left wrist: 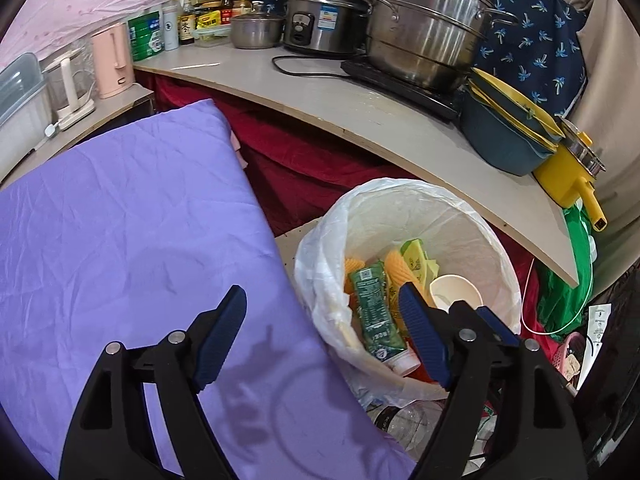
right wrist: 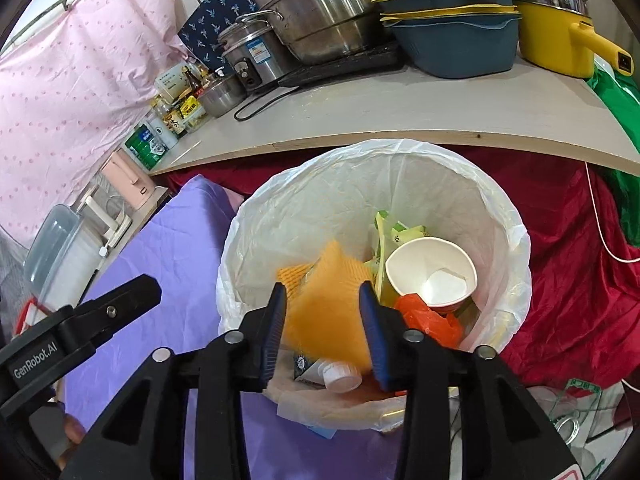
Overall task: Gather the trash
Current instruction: 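Open both grippers to drop the milk carton and foam net into the bin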
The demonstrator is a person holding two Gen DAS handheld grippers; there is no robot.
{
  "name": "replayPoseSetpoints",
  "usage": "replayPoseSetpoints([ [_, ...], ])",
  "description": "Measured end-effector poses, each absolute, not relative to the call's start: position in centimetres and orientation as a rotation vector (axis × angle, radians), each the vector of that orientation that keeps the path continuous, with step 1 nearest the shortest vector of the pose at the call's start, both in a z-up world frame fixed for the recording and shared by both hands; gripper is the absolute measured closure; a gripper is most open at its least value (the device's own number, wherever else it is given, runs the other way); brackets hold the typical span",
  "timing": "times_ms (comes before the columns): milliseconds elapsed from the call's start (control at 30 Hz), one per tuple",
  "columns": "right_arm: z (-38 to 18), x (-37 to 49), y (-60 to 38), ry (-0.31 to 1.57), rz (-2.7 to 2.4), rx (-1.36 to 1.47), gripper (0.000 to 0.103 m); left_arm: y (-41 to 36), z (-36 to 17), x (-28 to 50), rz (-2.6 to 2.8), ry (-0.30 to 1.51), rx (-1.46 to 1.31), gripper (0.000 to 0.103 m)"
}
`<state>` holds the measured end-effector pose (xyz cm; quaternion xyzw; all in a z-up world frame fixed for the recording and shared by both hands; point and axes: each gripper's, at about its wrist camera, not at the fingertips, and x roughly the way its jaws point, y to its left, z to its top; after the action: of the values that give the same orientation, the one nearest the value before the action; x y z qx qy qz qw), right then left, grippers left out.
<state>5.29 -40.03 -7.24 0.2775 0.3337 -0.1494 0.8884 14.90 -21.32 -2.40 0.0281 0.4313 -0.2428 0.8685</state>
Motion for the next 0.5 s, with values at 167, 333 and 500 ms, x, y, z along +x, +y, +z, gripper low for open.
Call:
replayPoseSetpoints([
  [167, -6.8, 4.6, -39.1, 0.686, -0.316, 0.556, 0.064, -20.5, -2.7, 14.5, -0.493, 0.909, 0.063, 0.028],
  [333, -5.5, 3.3, -38.0, 0.667, -0.322, 0.532, 0.054, -19.6, -2.5, 13.6, -0.484, 0.897, 0.07, 0.027],
  [500, -3.9, 1.9, -36.6, 0.651, -0.327, 0.493, 0.046, -18.5, -1.8, 12.3, -0.463, 0.875, 0.089, 0.026],
])
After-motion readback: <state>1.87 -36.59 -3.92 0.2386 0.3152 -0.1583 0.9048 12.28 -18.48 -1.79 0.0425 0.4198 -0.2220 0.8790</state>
